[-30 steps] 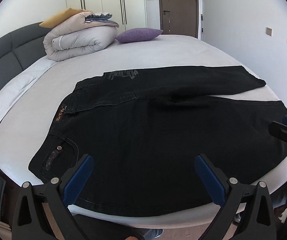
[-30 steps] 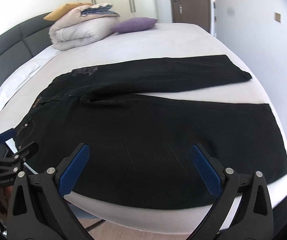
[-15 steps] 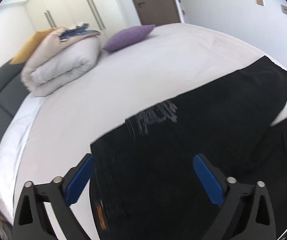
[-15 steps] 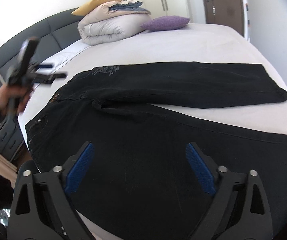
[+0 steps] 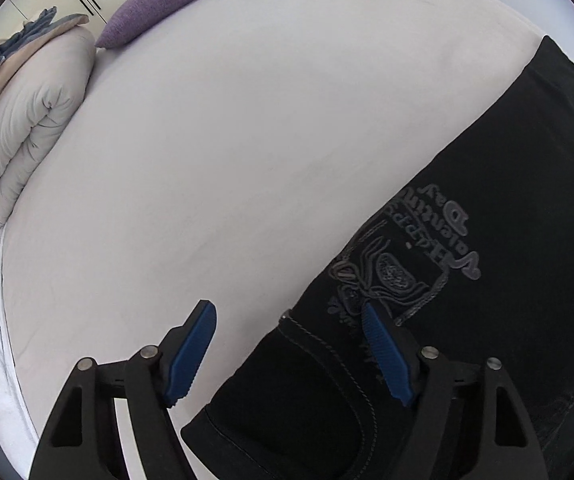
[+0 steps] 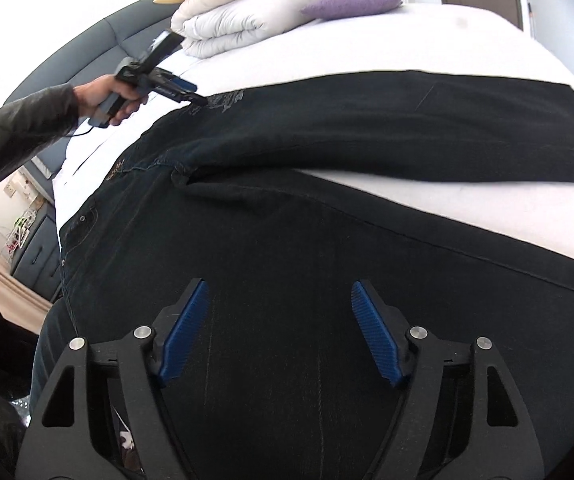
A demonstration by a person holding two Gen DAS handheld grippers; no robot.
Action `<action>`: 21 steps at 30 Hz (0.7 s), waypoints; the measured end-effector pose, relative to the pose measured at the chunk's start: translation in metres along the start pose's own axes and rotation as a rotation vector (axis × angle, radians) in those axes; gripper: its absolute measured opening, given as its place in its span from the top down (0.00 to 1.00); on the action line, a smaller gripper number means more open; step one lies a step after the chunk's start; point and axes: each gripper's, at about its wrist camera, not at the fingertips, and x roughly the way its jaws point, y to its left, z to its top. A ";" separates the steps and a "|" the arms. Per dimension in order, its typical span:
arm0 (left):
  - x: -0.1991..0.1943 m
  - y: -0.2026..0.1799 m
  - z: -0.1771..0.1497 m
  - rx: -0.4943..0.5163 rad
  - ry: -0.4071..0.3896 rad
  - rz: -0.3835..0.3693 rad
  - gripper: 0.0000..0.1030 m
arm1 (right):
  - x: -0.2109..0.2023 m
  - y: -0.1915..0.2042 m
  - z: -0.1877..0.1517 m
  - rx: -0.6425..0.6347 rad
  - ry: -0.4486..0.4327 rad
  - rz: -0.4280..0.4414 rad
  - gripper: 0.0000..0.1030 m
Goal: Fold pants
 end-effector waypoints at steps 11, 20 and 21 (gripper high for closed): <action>0.004 -0.009 -0.022 -0.079 0.007 -0.145 0.76 | 0.009 0.011 0.008 -0.012 0.051 0.042 0.47; -0.078 -0.075 -0.083 -0.042 -0.213 0.076 0.88 | -0.013 0.047 0.052 -0.212 0.010 -0.022 0.56; -0.087 -0.085 -0.091 -0.033 -0.237 0.106 0.88 | -0.014 0.054 0.064 -0.259 -0.003 -0.046 0.56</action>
